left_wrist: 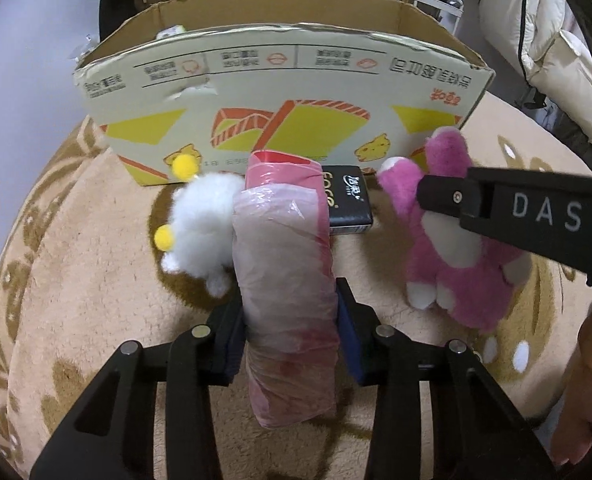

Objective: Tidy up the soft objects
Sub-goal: 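Lift the pink roll and pink bear up toward the box with both tools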

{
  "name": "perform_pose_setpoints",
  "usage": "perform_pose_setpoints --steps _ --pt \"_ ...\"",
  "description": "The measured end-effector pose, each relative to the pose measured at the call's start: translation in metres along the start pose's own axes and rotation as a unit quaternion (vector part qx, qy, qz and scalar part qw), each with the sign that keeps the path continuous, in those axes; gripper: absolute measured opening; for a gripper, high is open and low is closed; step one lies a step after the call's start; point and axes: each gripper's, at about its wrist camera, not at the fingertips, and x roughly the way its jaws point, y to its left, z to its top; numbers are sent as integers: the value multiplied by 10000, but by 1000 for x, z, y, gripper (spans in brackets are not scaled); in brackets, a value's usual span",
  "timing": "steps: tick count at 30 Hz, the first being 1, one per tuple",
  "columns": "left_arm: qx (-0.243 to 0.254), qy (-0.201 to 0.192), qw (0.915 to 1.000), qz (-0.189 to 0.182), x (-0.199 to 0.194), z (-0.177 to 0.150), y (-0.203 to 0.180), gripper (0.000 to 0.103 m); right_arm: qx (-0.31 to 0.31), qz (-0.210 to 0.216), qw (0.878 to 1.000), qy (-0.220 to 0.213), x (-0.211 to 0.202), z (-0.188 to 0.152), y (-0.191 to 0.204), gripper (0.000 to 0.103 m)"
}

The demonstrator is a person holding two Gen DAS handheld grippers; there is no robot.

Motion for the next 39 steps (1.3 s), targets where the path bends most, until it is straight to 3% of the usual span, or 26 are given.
perform_pose_setpoints --steps 5,12,20,26,31,39 --pt "-99 -137 9998 64 -13 -3 12 37 1 50 10000 -59 -4 0 0 35" --pt "-106 -170 9998 23 -28 -3 13 18 -134 247 9992 -273 -26 2 5 35" --pt "-127 -434 9990 44 -54 -3 13 18 -211 371 9979 -486 -44 0 11 35" --pt "-305 -718 9964 327 -80 -2 23 18 -298 498 9954 -767 -67 -1 14 35" --pt "-403 -1139 9903 690 -109 -2 37 18 -397 588 9917 -1072 -92 -3 17 35" --pt "-533 -1650 9806 914 -141 6 53 18 -766 515 9804 -1738 -130 2 31 35"
